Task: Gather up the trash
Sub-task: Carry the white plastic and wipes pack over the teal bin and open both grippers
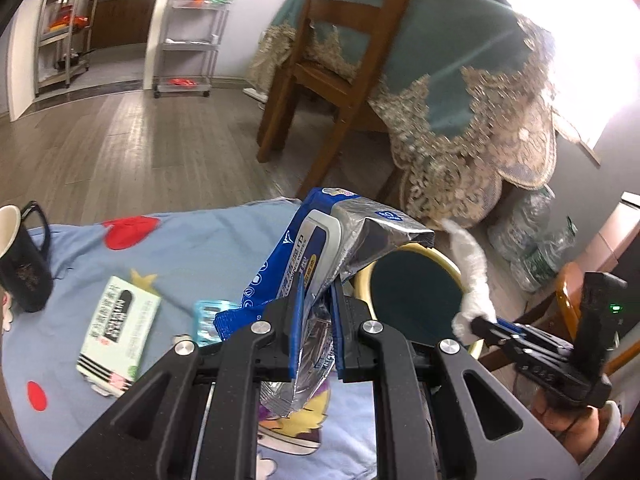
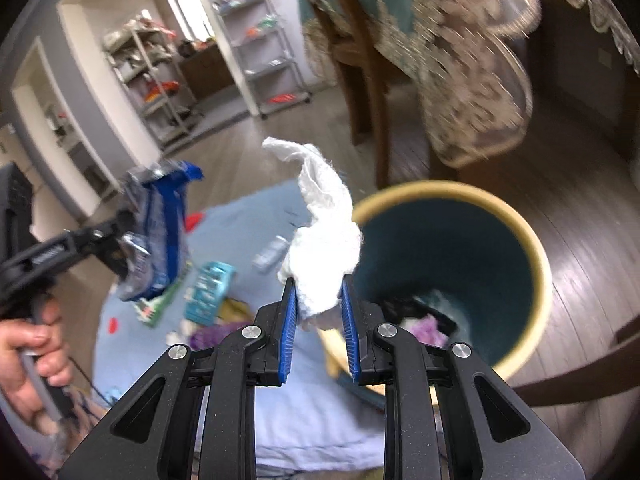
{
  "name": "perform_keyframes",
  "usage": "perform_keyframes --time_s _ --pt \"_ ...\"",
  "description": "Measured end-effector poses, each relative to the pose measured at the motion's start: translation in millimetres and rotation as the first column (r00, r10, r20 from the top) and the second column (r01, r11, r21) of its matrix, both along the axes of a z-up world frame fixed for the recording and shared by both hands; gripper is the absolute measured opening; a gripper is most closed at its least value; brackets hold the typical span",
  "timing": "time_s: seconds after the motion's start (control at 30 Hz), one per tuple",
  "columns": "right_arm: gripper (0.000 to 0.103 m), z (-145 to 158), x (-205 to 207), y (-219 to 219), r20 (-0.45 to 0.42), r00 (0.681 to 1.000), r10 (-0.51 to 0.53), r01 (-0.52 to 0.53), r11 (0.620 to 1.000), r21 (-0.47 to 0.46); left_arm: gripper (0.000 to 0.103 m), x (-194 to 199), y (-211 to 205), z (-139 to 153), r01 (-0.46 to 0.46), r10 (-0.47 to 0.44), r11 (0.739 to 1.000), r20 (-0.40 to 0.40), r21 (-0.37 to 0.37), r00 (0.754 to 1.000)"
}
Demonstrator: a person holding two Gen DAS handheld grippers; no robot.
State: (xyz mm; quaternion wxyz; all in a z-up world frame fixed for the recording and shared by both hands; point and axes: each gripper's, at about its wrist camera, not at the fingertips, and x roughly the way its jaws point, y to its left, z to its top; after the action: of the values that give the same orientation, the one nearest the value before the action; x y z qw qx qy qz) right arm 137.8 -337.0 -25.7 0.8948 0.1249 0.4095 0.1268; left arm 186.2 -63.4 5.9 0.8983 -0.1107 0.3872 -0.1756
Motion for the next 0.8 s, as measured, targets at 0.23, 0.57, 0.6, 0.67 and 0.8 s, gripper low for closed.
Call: perform_keyframes --time_s 0.23,0.57,0.6,0.67,0.8 --pt "0.024 -28 10 -15 -0.102 0.993 -0.065 0.058 0.996 -0.075 0.012 5 -40 -6 0.058 -0.059 0.998 -0.031 -0.017 0.998" --pt "0.049 -27 10 -36 -0.096 0.983 -0.156 0.153 0.987 -0.042 0.012 13 -90 -15 0.117 -0.118 0.993 -0.06 -0.015 0.991" --pt "0.049 -23 8 -39 -0.081 0.982 -0.173 0.17 0.985 -0.038 0.012 15 -96 -17 0.123 -0.124 0.992 -0.063 -0.015 0.99" --pt "0.054 -17 5 -51 -0.047 0.974 -0.22 0.219 0.975 -0.018 0.012 17 -105 -19 0.133 -0.134 0.991 -0.066 -0.014 0.989" --pt "0.059 -4 -5 -77 0.018 0.946 -0.323 0.321 0.945 0.064 0.012 23 -128 -23 0.162 -0.166 0.985 -0.065 -0.05 0.984"
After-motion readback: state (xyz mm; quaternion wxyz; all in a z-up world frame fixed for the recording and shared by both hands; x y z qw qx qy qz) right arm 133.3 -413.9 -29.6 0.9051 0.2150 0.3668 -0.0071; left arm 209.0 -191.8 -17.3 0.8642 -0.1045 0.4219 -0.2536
